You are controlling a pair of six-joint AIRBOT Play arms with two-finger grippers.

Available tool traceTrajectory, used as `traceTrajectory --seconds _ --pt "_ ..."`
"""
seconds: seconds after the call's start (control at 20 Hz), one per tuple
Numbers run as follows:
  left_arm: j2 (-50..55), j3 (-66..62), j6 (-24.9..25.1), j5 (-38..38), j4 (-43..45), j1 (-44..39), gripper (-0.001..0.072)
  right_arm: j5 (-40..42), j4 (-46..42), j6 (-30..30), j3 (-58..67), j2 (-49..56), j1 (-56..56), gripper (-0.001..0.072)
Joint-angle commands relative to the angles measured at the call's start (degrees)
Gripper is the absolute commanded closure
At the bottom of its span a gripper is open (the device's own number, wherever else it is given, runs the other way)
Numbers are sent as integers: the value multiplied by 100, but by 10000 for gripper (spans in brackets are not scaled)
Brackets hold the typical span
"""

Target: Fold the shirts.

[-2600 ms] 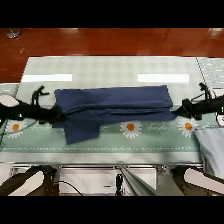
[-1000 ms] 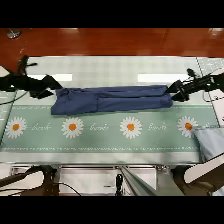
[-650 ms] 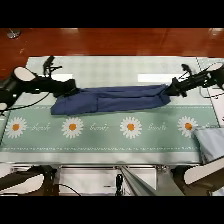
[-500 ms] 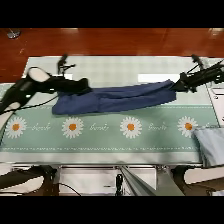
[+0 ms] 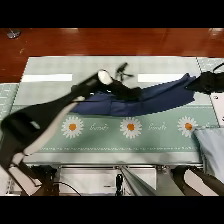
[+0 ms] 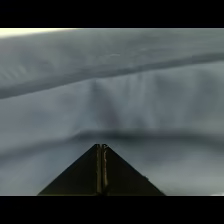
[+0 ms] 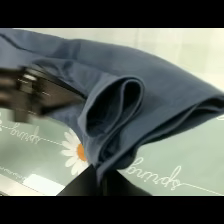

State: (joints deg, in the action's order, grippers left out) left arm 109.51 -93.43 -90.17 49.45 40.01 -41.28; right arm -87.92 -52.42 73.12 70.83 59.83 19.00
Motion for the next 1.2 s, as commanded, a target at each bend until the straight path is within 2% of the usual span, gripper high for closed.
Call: traceTrajectory --seconds 0.0,0.1,0.2,0.25,0.4,0.45,0.6,0.7,0.75,0.85,0.95,1.1,1.15 --pt "708 -745 -378 210 -251 -815 675 20 168 79 -144 -645 4 683" --pt "721 -892 -337 337 -372 -946 674 -2 262 118 -144 -667 4 683" --pt "592 -1097 -275 581 -356 -643 674 24 229 168 -144 -667 -116 682" --pt "474 -1137 -52 721 -334 -352 674 76 229 214 -144 -667 -267 683" --pt "-11 -1126 -11 1991 -90 1062 674 446 221 452 -138 -595 -1023 683" --pt "-245 -1126 -22 2380 190 1508 674 564 221 544 -138 -496 -1314 683" --pt "-1329 -1027 -487 3250 1991 2837 673 1110 262 835 -81 -17 -2249 683" --pt "-2332 -695 -511 3287 2612 3733 673 1405 262 960 214 516 -2951 683" --pt "-2931 -509 -428 3145 2570 4177 672 1593 260 1069 439 848 -3307 683" --pt "-4236 -50 24 2662 2566 4710 672 2039 262 1220 925 1558 -3950 682" --pt "-5556 614 96 2094 2562 4981 673 2404 264 1318 1491 2374 -4478 682" --pt "-7119 1818 94 1974 2398 5016 672 2754 264 1469 2376 3624 -4944 682" --pt "-7508 2264 96 1971 2264 5016 673 2835 273 1585 2579 3969 -5021 635"
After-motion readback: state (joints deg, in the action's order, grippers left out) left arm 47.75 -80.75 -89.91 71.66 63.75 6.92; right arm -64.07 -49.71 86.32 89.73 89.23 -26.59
